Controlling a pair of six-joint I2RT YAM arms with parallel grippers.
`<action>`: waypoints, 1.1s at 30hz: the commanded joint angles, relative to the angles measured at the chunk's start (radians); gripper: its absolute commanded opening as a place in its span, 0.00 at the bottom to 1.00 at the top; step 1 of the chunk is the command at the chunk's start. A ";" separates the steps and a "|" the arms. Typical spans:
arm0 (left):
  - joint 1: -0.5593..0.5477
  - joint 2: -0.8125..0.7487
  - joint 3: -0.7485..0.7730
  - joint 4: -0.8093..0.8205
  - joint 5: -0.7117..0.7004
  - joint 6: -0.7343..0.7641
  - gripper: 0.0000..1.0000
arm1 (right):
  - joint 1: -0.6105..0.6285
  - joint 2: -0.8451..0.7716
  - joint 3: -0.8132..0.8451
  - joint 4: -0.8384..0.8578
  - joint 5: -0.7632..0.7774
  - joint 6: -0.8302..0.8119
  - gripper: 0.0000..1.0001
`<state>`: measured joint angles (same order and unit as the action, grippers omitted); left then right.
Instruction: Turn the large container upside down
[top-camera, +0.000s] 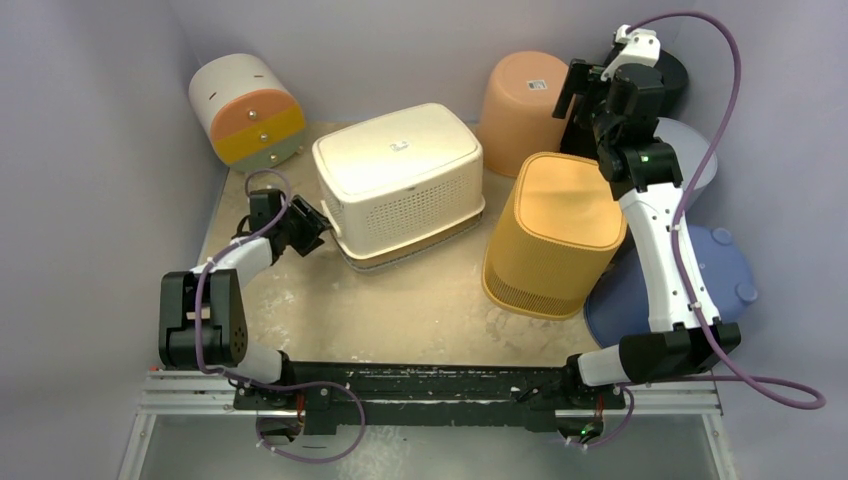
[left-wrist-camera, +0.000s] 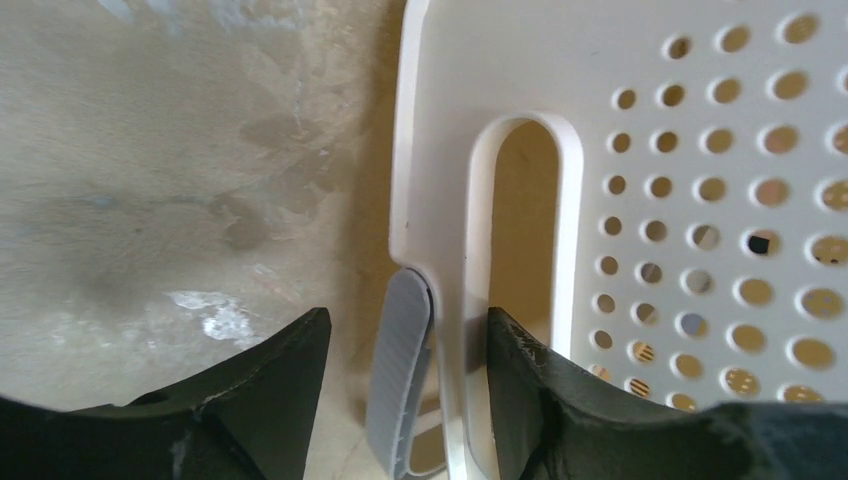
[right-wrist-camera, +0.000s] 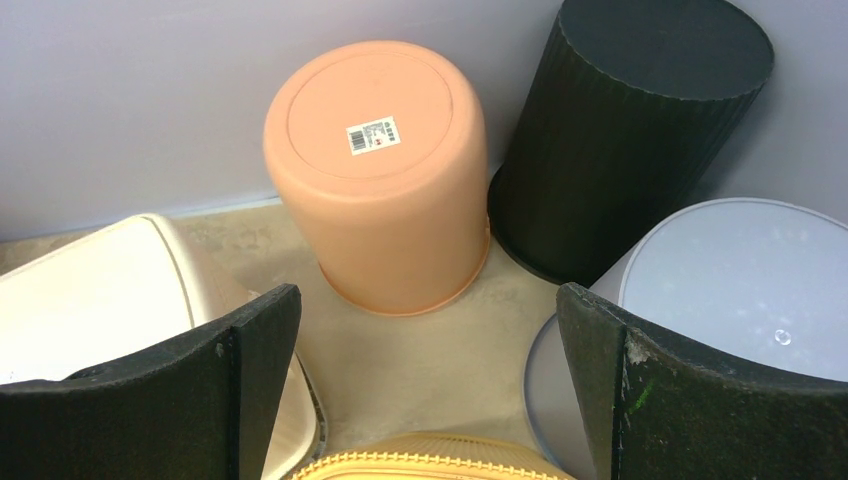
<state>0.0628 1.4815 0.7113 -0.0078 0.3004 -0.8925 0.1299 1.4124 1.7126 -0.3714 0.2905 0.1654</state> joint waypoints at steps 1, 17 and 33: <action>0.033 -0.011 0.086 -0.198 -0.162 0.154 0.56 | -0.004 -0.044 -0.003 0.025 -0.024 0.008 1.00; 0.068 -0.007 0.069 -0.248 -0.216 0.207 0.58 | -0.004 -0.060 -0.023 0.023 -0.048 0.016 1.00; 0.114 -0.089 -0.177 0.669 0.047 -0.331 0.59 | -0.004 -0.064 -0.024 0.008 -0.046 0.012 1.00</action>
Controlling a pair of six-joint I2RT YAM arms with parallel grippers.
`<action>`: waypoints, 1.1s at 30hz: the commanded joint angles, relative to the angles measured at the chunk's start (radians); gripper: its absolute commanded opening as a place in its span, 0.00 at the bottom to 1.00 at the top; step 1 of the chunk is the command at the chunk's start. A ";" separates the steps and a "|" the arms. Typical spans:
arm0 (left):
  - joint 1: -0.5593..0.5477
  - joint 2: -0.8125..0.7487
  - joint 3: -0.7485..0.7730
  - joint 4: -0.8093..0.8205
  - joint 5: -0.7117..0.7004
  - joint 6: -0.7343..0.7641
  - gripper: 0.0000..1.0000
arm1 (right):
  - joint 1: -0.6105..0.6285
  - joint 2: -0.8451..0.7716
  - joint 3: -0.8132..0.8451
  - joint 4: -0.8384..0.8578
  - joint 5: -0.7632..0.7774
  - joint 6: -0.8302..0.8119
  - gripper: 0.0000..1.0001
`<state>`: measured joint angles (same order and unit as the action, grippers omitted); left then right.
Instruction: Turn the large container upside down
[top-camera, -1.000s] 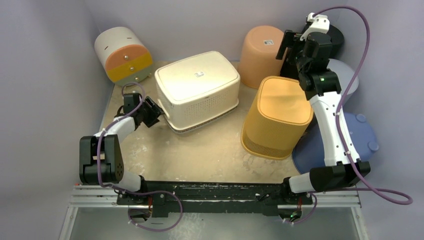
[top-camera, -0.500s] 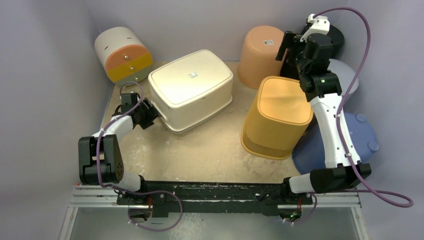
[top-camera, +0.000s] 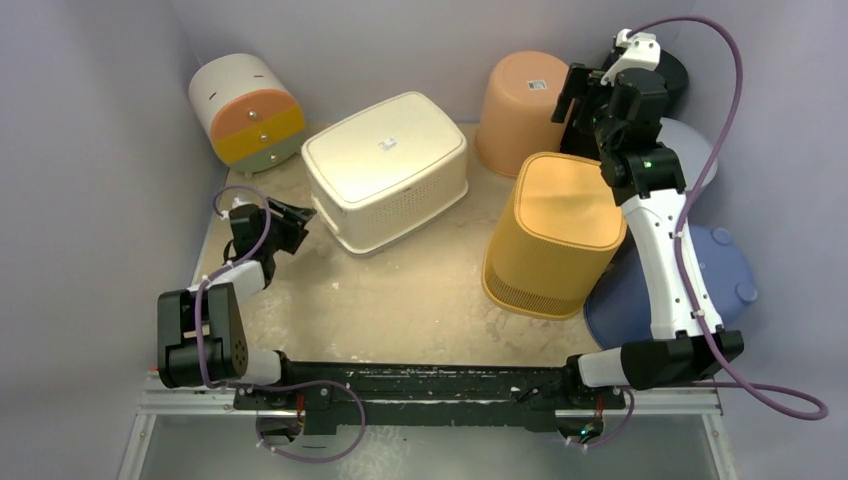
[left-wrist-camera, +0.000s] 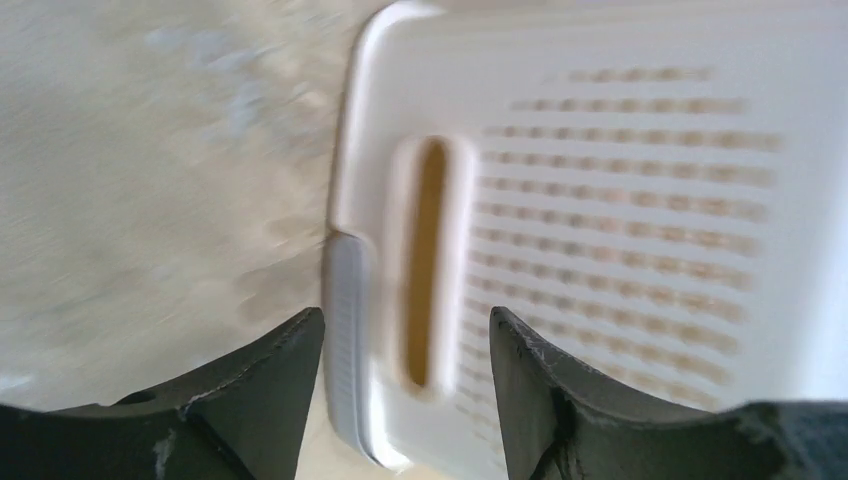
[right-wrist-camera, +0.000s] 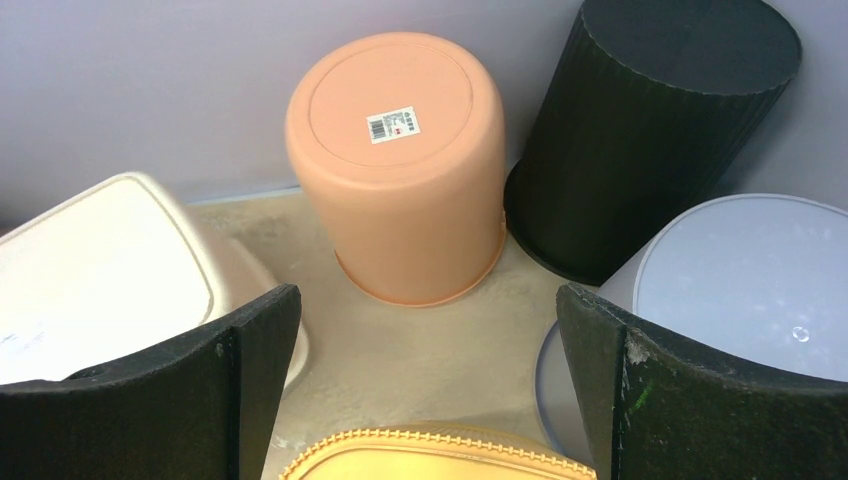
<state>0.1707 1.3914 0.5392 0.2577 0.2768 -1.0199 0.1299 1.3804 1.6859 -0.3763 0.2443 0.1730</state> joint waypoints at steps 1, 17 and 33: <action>0.006 0.012 -0.011 0.465 0.078 -0.238 0.59 | -0.004 -0.032 0.003 0.011 0.000 0.004 1.00; 0.008 -0.101 0.320 -0.164 0.069 0.117 0.61 | 0.017 0.005 0.008 -0.012 -0.026 0.002 1.00; -0.182 -0.022 0.889 -0.633 -0.277 0.278 0.64 | 0.370 0.205 0.207 -0.106 -0.137 -0.040 1.00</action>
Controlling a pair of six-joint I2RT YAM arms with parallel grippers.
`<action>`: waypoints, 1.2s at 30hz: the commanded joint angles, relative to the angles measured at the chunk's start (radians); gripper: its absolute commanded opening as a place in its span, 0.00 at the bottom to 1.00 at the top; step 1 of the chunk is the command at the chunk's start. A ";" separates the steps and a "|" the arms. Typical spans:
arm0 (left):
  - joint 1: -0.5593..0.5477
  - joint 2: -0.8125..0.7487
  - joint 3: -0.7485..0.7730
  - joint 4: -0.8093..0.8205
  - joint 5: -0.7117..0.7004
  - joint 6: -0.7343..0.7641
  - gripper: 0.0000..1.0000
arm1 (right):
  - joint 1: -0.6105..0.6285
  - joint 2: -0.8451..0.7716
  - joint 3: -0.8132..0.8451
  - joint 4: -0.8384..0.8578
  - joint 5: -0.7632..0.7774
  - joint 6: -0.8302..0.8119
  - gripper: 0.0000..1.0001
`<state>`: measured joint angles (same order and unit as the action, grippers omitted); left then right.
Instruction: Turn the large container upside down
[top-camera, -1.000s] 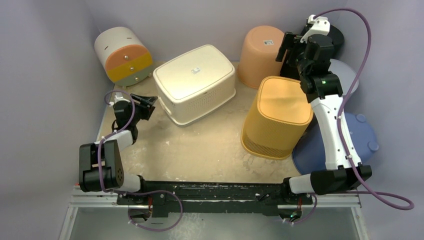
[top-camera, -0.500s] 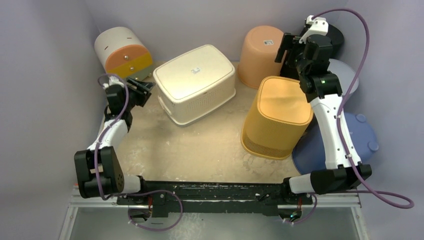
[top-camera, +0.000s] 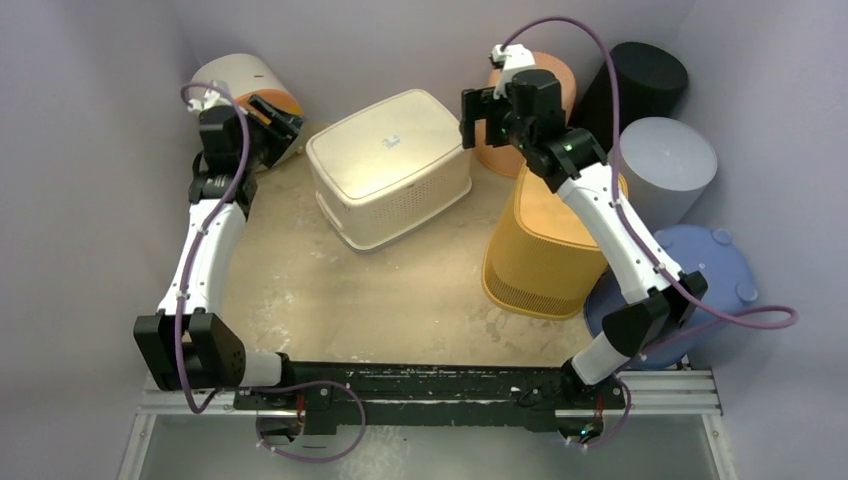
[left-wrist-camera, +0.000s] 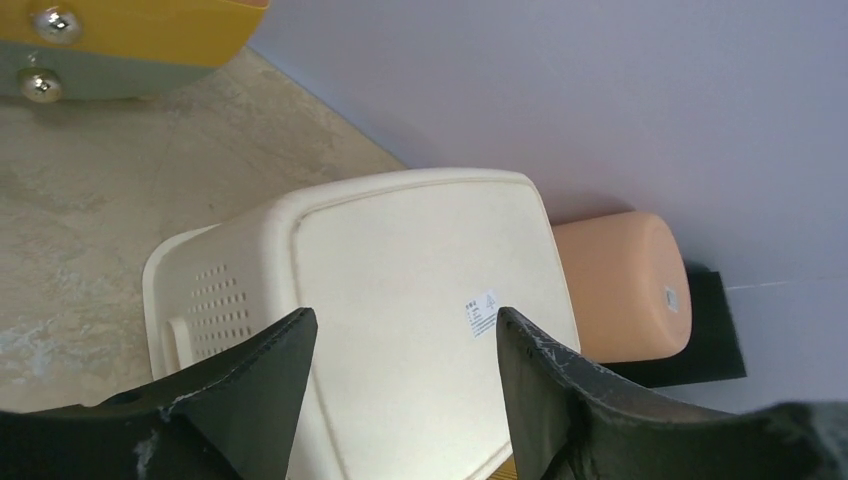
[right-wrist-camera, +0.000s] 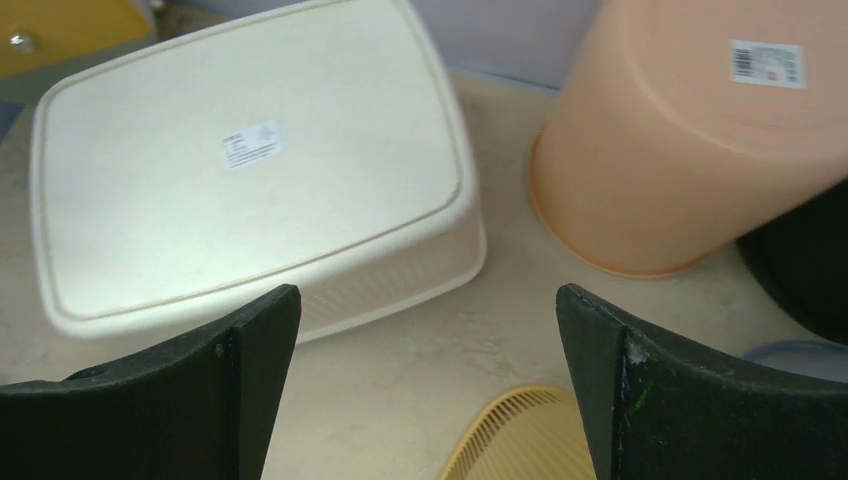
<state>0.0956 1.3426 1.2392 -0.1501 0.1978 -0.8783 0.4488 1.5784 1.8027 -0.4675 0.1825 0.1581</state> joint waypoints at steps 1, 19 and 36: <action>-0.134 0.040 0.227 -0.268 -0.233 0.150 0.64 | 0.070 0.020 0.105 -0.026 -0.090 -0.028 1.00; -0.466 0.215 0.537 -0.536 -0.486 0.269 0.65 | 0.233 0.047 0.070 -0.051 0.390 0.151 1.00; -0.482 0.184 0.488 -0.514 -0.471 0.261 0.67 | 0.232 0.008 0.075 -0.019 0.306 0.227 1.00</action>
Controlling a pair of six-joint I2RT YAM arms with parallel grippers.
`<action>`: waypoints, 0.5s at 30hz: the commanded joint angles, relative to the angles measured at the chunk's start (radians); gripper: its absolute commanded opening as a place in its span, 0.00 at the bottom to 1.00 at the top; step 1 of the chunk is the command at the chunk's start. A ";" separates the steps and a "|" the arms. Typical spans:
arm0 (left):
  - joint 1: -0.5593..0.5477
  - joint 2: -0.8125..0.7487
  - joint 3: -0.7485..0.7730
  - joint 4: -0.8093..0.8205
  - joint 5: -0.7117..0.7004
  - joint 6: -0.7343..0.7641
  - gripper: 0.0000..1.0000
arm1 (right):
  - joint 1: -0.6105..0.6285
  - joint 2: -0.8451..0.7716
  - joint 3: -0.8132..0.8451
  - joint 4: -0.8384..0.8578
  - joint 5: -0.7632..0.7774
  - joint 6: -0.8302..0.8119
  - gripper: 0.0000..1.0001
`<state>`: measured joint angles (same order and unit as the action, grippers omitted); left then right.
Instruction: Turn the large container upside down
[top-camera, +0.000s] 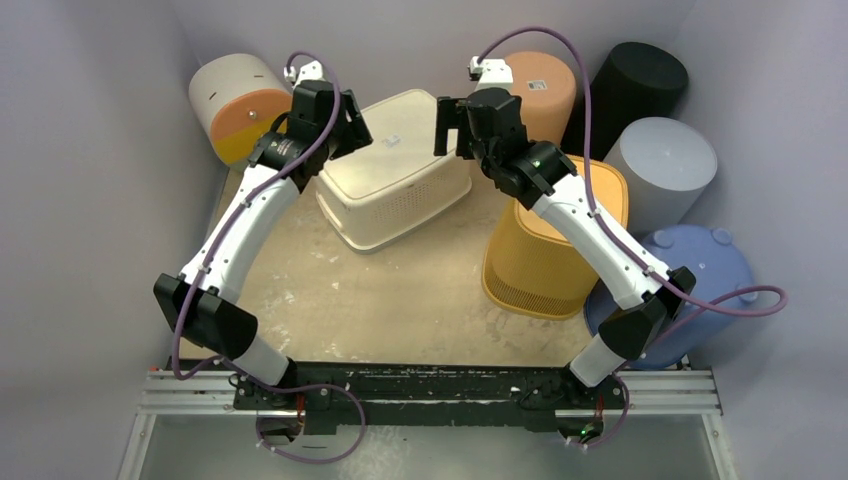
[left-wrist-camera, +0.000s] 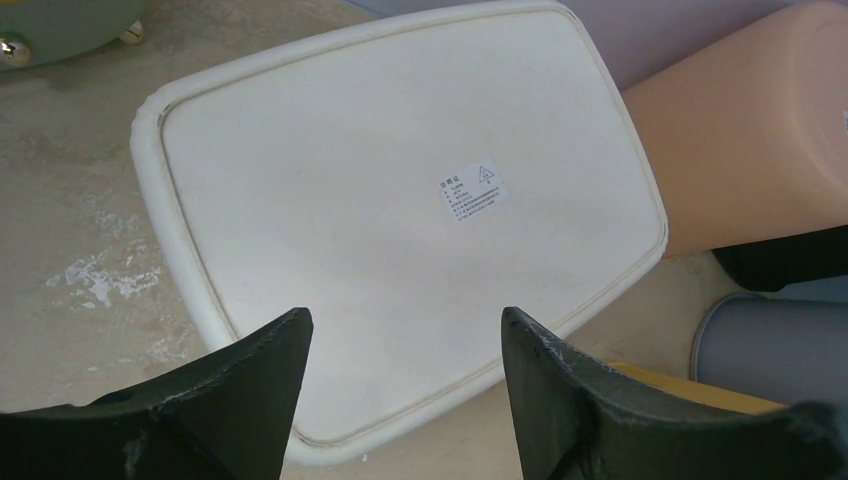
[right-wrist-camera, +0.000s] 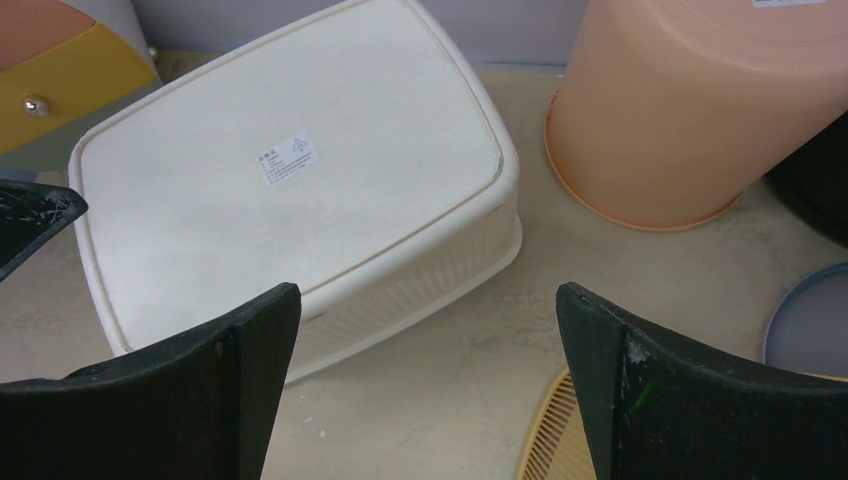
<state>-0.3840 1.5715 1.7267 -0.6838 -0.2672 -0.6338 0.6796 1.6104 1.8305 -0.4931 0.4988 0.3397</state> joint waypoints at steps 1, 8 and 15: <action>-0.003 -0.044 -0.002 0.021 -0.006 0.016 0.67 | 0.002 -0.025 0.046 0.007 -0.014 0.048 1.00; -0.004 -0.045 -0.007 0.032 0.007 0.017 0.68 | 0.002 -0.039 0.026 0.037 -0.042 0.050 1.00; -0.003 -0.044 -0.008 0.033 0.003 0.032 0.68 | 0.002 -0.029 0.016 0.030 -0.021 0.048 1.00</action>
<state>-0.3847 1.5688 1.7195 -0.6823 -0.2653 -0.6323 0.6796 1.6104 1.8301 -0.4950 0.4637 0.3759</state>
